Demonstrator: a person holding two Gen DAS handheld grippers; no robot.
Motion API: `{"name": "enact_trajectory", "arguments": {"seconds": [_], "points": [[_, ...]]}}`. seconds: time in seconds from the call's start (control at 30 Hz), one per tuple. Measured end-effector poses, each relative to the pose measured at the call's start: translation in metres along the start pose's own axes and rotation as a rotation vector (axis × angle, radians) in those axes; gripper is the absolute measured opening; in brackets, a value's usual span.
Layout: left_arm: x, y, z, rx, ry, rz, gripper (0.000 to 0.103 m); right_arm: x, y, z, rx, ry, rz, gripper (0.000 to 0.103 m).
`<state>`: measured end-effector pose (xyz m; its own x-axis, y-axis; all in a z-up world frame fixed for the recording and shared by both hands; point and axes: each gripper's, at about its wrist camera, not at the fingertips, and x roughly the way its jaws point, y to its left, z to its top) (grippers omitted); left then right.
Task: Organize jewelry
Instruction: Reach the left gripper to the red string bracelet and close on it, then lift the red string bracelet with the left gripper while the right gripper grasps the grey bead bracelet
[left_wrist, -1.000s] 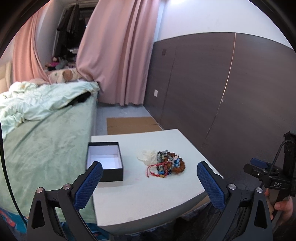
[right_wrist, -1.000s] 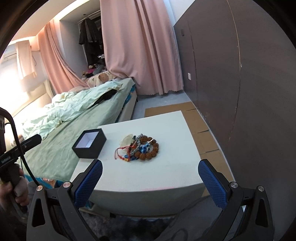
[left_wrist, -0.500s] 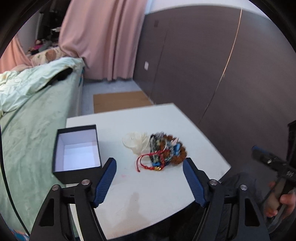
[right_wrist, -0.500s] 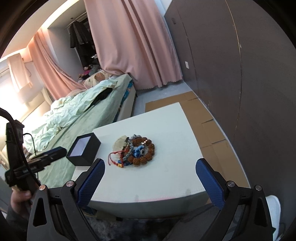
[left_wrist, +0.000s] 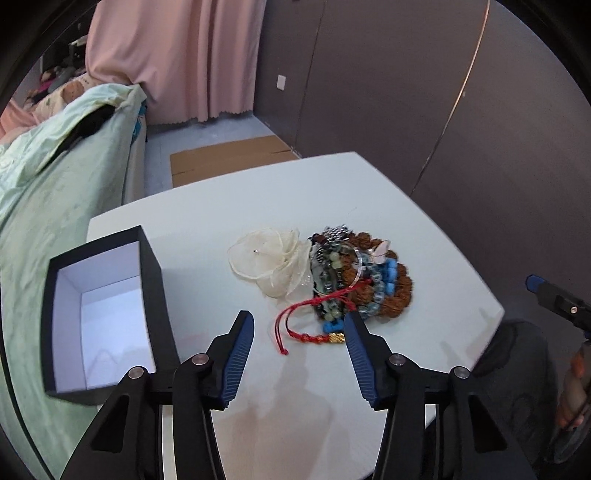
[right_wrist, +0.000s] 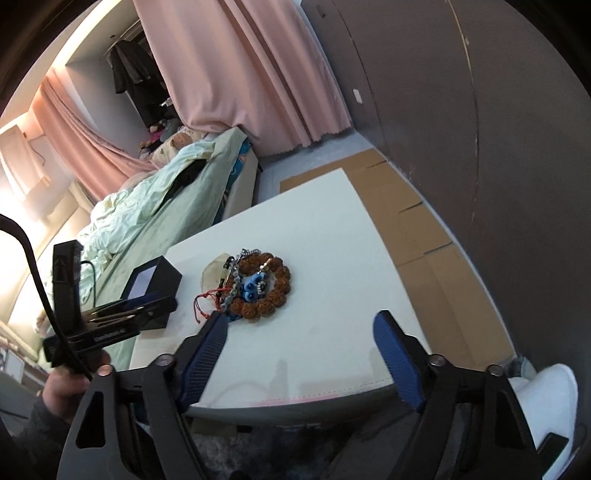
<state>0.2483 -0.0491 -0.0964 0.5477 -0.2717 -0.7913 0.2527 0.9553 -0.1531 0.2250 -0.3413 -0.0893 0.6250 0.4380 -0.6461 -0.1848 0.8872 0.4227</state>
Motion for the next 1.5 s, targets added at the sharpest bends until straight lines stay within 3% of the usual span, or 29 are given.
{"name": "enact_trajectory", "arguments": {"seconds": [0.27,0.37,0.47,0.53,0.9,1.13,1.27,1.5], "points": [[0.035,0.003,0.004,0.014,0.043,0.007,0.048,0.029,-0.005,0.003,0.053,0.057,0.046,0.072],[0.045,0.007,0.005,0.001,0.054,-0.024,0.032,0.039,-0.003,0.007,0.061,0.076,0.055,0.070],[0.050,0.008,0.006,0.007,0.059,-0.041,0.004,0.049,0.003,0.013,0.073,0.091,0.082,0.063],[0.045,0.010,0.006,-0.010,0.048,-0.088,0.002,0.057,0.009,0.018,0.073,0.101,0.093,0.061],[-0.005,0.026,0.013,-0.084,-0.107,-0.155,0.002,0.096,0.043,0.010,0.072,0.204,0.161,0.039],[-0.030,0.038,0.015,-0.126,-0.178,-0.177,0.002,0.115,0.052,0.007,0.073,0.228,0.169,0.034],[-0.038,0.044,0.015,-0.137,-0.205,-0.188,0.002,0.128,0.058,0.010,0.069,0.245,0.161,0.032],[-0.049,0.053,0.016,-0.163,-0.231,-0.209,0.002,0.146,0.063,0.018,0.063,0.268,0.130,0.017]]}}
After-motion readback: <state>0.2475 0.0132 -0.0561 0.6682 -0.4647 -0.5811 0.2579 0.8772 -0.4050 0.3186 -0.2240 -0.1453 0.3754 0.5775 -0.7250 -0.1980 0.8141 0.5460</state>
